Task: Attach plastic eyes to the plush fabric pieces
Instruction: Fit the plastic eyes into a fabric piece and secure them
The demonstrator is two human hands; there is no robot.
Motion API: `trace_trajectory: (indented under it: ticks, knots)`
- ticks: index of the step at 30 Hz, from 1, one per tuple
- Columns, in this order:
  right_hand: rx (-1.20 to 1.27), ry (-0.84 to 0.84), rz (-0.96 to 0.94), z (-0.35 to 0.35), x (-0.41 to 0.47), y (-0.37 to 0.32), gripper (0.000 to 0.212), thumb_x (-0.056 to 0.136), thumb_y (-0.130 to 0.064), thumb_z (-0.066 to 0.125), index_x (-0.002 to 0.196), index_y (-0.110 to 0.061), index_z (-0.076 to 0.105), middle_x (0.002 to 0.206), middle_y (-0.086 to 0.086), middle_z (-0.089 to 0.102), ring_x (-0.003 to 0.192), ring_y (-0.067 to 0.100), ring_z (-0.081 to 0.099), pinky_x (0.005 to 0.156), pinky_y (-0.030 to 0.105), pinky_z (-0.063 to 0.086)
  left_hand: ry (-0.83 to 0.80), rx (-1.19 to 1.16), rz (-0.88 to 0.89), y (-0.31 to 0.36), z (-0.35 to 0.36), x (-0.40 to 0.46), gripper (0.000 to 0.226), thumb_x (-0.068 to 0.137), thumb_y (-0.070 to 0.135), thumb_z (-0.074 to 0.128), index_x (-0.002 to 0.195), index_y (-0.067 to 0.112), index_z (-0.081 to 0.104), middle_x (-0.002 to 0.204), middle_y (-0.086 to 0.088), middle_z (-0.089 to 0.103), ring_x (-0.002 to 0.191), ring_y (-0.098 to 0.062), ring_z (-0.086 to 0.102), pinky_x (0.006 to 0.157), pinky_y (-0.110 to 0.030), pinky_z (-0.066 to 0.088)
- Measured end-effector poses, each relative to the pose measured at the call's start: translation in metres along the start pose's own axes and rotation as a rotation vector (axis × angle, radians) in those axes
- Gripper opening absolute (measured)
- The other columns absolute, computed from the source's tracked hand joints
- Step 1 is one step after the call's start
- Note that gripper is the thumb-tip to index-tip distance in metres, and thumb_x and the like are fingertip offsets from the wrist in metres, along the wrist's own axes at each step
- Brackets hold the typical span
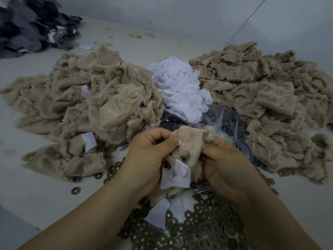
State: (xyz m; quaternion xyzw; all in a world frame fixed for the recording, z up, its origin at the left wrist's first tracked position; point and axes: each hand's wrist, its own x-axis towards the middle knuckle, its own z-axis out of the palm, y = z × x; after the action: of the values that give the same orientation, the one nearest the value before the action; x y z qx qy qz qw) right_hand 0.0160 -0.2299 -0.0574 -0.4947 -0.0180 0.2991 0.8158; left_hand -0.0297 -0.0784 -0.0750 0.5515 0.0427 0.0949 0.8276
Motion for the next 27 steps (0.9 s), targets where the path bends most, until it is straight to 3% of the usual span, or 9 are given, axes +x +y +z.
trace_trajectory:
  ticks: [7,12,14,19,23,25,27]
  knots:
    - [-0.146,0.022,-0.148,-0.003,0.000,0.006,0.024,0.068,-0.010,0.068,0.088,-0.011,0.081,0.099,0.018,0.076,0.090,0.027,0.075,0.072,0.030,0.060,-0.010,0.166,0.067,-0.003,0.003,-0.002,0.021,0.070,0.031,0.078,0.069,0.011,0.070,0.070,-0.015,0.064,0.067,-0.028,0.055,0.068,-0.040,0.051]
    - [-0.291,0.161,-0.226,-0.009,0.003,0.013,0.034,0.087,0.009,0.061,0.088,-0.017,0.081,0.094,0.015,0.078,0.089,0.032,0.075,0.076,0.043,0.061,0.006,0.295,0.129,-0.002,0.006,-0.003,0.014,0.077,0.022,0.071,0.069,0.010,0.068,0.069,-0.022,0.065,0.063,-0.029,0.056,0.064,-0.049,0.052]
    - [-0.294,0.186,-0.250,-0.010,0.003,0.015,0.035,0.085,0.011,0.062,0.084,-0.018,0.082,0.091,0.014,0.078,0.086,0.031,0.076,0.072,0.040,0.061,0.011,0.320,0.139,-0.001,0.008,-0.004,0.014,0.076,0.022,0.071,0.069,0.010,0.068,0.070,-0.025,0.064,0.063,-0.031,0.056,0.062,-0.055,0.053]
    - [-0.269,0.151,-0.242,-0.009,0.002,0.015,0.037,0.087,0.011,0.057,0.083,-0.018,0.081,0.090,0.015,0.078,0.084,0.031,0.075,0.070,0.038,0.062,0.018,0.389,0.206,-0.003,0.007,-0.003,0.020,0.076,0.030,0.073,0.069,0.012,0.067,0.064,-0.017,0.063,0.056,-0.029,0.056,0.054,-0.047,0.054]
    - [-0.199,0.181,-0.156,-0.005,0.005,0.012,0.024,0.089,-0.012,0.055,0.087,-0.003,0.077,0.096,0.025,0.074,0.088,0.036,0.073,0.077,0.050,0.060,0.027,0.398,0.238,-0.003,0.007,-0.001,0.025,0.076,0.035,0.071,0.068,0.012,0.065,0.056,-0.004,0.060,0.050,-0.016,0.052,0.049,-0.031,0.049]
    - [-0.110,0.232,-0.099,-0.002,0.004,0.009,0.031,0.091,-0.025,0.054,0.099,-0.002,0.073,0.100,0.025,0.074,0.084,0.033,0.074,0.070,0.045,0.061,0.044,0.405,0.256,-0.003,0.006,0.000,0.021,0.080,0.027,0.071,0.067,0.011,0.065,0.055,0.000,0.059,0.050,-0.012,0.052,0.049,-0.028,0.047]
    - [-0.128,0.237,-0.141,0.001,0.003,0.009,0.055,0.086,-0.041,0.060,0.126,-0.005,0.059,0.101,0.022,0.075,0.089,0.035,0.074,0.072,0.048,0.062,0.059,0.419,0.272,-0.002,0.005,0.000,0.019,0.082,0.022,0.070,0.066,0.010,0.065,0.057,-0.001,0.061,0.052,-0.011,0.054,0.050,-0.027,0.048]
